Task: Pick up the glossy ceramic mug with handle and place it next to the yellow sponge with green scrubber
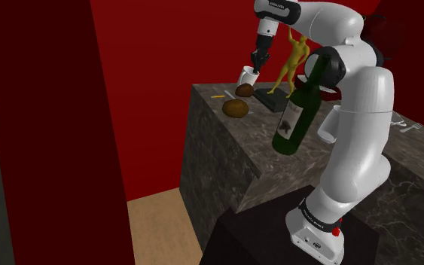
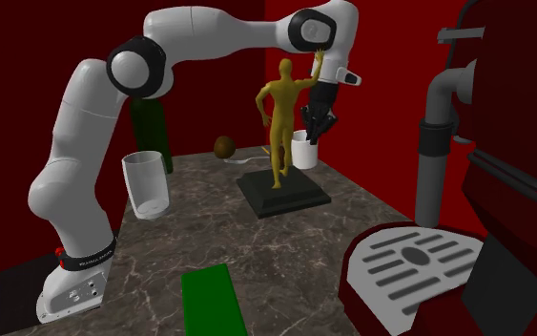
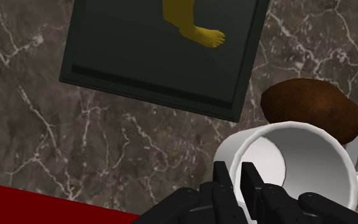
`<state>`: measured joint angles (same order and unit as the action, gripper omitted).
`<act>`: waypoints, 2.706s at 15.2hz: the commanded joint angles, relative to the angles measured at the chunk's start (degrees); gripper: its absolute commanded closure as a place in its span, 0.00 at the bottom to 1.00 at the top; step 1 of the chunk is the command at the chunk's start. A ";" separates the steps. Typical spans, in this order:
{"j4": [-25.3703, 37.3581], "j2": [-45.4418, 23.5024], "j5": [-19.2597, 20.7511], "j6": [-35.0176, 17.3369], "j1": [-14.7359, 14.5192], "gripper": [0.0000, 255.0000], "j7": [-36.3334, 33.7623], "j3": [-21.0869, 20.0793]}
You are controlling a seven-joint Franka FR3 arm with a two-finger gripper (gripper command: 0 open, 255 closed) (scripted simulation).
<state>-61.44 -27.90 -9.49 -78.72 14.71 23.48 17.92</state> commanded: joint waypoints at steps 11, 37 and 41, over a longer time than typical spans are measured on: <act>15.23 -4.53 -1.73 6.63 2.37 1.00 0.57 0.51; -36.49 41.14 16.36 -2.04 6.96 1.00 19.93 10.20; -37.91 44.46 18.83 -0.86 8.87 1.00 24.00 12.39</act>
<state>-99.17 15.99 8.82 -79.86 23.14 46.40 29.73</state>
